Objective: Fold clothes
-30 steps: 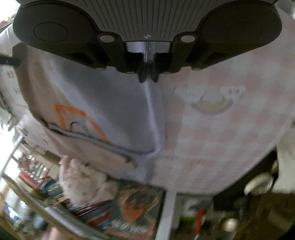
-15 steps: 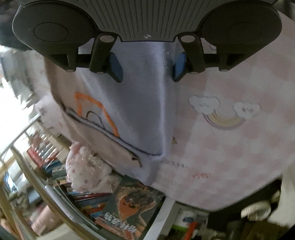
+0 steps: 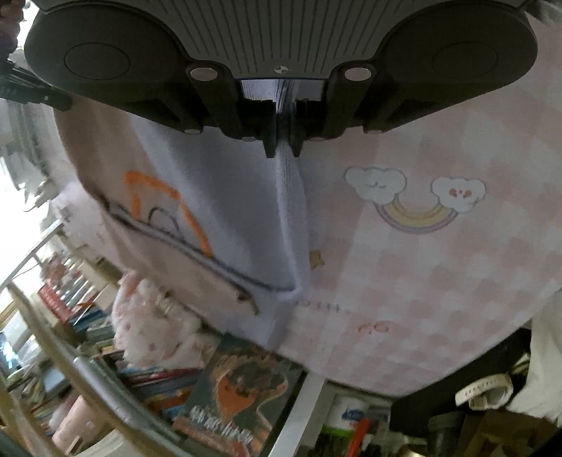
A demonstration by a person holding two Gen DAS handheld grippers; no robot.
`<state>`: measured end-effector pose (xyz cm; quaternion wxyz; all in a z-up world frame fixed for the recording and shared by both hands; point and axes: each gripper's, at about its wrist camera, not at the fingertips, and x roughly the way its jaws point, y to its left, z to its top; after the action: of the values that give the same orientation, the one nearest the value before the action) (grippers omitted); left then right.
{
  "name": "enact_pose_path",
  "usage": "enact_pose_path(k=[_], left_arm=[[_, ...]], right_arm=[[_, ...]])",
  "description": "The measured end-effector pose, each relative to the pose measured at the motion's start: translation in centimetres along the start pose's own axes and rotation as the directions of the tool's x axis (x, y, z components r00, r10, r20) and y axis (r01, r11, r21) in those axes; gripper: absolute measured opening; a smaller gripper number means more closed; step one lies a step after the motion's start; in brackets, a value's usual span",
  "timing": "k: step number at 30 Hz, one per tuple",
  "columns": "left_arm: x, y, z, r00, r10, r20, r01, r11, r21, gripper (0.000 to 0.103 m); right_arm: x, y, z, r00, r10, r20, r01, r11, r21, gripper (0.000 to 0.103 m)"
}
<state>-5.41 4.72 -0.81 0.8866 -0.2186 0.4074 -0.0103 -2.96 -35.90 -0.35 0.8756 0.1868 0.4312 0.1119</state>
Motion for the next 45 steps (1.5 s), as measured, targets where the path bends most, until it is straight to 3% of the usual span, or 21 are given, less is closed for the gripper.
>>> enact_pose_path(k=[4, 10, 12, 14, 16, 22, 28, 33, 38, 45], left_arm=[[0.4, 0.6, 0.2, 0.999, -0.022, -0.03, 0.021, 0.999, -0.025, 0.007], [0.9, 0.8, -0.3, 0.998, -0.034, -0.061, 0.032, 0.999, -0.023, 0.012], [1.0, 0.9, -0.4, 0.997, -0.038, -0.071, 0.037, 0.999, -0.022, 0.012], [1.2, 1.0, -0.6, 0.996, -0.043, -0.081, 0.041, 0.999, -0.022, 0.006], [1.1, 1.0, -0.6, 0.995, -0.049, -0.083, 0.049, 0.999, -0.001, 0.004], [-0.1, 1.7, -1.0, 0.991, -0.082, -0.108, 0.086, 0.996, 0.028, 0.004], [-2.2, 2.8, -2.4, 0.976, -0.147, -0.158, 0.15, 0.989, 0.011, 0.004], [-3.3, 4.0, -3.1, 0.954, -0.211, -0.215, 0.204, 0.977, -0.053, 0.004], [-4.3, 4.4, -0.9, 0.932, -0.342, -0.123, 0.32, 0.932, -0.167, 0.004], [-3.5, 3.1, 5.1, 0.898, -0.433, 0.079, 0.44, 0.875, -0.203, 0.004]], right_arm=[[0.2, -0.2, 0.3, 1.0, -0.008, -0.022, 0.008, 1.0, 0.006, 0.012], [1.3, -0.4, -0.3, 0.996, -0.035, -0.077, 0.037, 0.999, 0.03, 0.023], [1.3, -0.3, -0.5, 0.996, -0.042, -0.077, 0.044, 0.999, 0.027, 0.023], [1.3, -0.2, -0.6, 0.995, -0.06, -0.077, 0.062, 0.998, 0.023, 0.014], [1.3, -0.2, -0.8, 0.995, -0.069, -0.074, 0.071, 0.997, 0.03, 0.011], [0.1, -0.2, -1.6, 0.995, -0.069, -0.073, 0.073, 0.995, 0.061, 0.01], [-2.4, -0.2, -4.1, 0.991, -0.068, -0.115, 0.079, 0.993, 0.09, 0.01], [-4.6, -0.4, -6.0, 0.985, -0.064, -0.163, 0.085, 0.988, 0.125, 0.01], [-7.0, -0.1, -5.3, 0.994, 0.032, -0.103, -0.013, 0.983, 0.184, 0.01], [-8.8, 1.6, 1.0, 0.986, 0.14, 0.086, -0.153, 0.972, 0.176, 0.01]])
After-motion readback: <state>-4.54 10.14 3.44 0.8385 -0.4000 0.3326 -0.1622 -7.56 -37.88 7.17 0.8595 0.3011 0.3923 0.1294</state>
